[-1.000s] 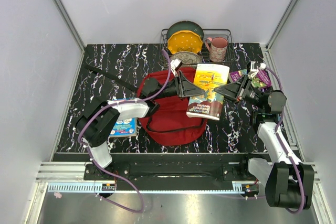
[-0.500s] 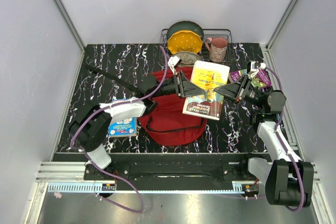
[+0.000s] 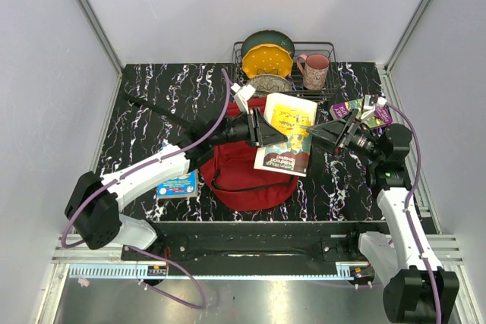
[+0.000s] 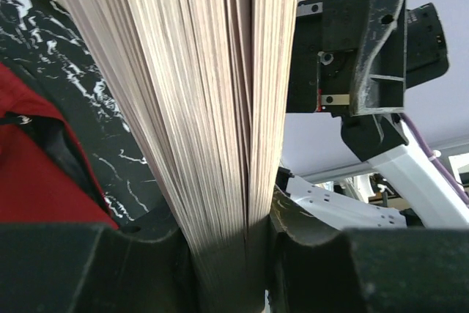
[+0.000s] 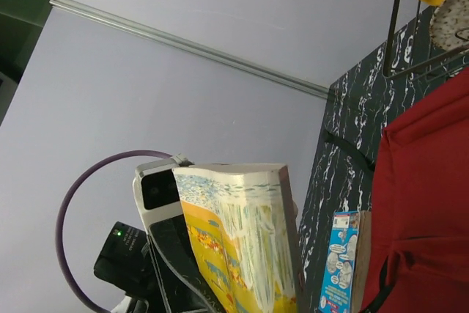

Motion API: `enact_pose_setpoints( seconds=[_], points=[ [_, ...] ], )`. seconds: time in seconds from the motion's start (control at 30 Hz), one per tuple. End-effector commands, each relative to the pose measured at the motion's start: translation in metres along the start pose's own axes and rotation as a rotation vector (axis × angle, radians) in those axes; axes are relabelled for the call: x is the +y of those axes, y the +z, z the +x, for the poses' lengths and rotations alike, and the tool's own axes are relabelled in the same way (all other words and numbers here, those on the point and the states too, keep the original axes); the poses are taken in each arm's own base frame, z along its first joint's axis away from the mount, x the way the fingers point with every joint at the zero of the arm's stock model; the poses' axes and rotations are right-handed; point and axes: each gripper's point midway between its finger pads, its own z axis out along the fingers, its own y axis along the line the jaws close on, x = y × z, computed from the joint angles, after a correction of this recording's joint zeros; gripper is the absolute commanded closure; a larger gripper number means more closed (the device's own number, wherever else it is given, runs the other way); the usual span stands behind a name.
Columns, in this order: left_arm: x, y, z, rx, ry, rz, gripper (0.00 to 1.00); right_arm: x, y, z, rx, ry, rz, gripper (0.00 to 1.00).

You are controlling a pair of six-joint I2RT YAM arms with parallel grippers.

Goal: Pack the student bag
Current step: Pick up the book from the center of the board.

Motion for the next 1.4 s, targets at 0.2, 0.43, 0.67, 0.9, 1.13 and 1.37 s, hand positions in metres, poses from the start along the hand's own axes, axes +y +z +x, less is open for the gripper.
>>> enact_pose_setpoints(
  seconds=[0.2,0.43,0.67,0.9,1.13,1.37],
  points=[
    [-0.023,-0.007,-0.036,-0.129,0.058,0.054,0.97,0.011,0.004,0.016,0.036,-0.082,-0.028,0.13],
    [-0.053,-0.012,-0.040,-0.146,0.062,0.203,0.96,0.001,0.009,0.021,0.058,-0.072,-0.037,0.10],
    [-0.058,-0.014,-0.040,-0.153,0.060,0.263,0.96,0.010,0.014,0.027,0.097,-0.084,-0.097,0.07],
    [-0.059,-0.014,-0.041,-0.169,0.040,0.302,0.96,0.025,0.018,0.037,0.147,-0.065,-0.214,0.08],
    [-0.053,-0.016,-0.042,-0.181,0.036,0.284,0.81,0.026,0.020,0.039,0.146,-0.063,-0.236,0.83],
    [-0.044,-0.024,-0.049,-0.206,0.066,0.224,0.32,0.020,0.022,0.042,0.196,-0.093,-0.192,1.00]
  ],
)
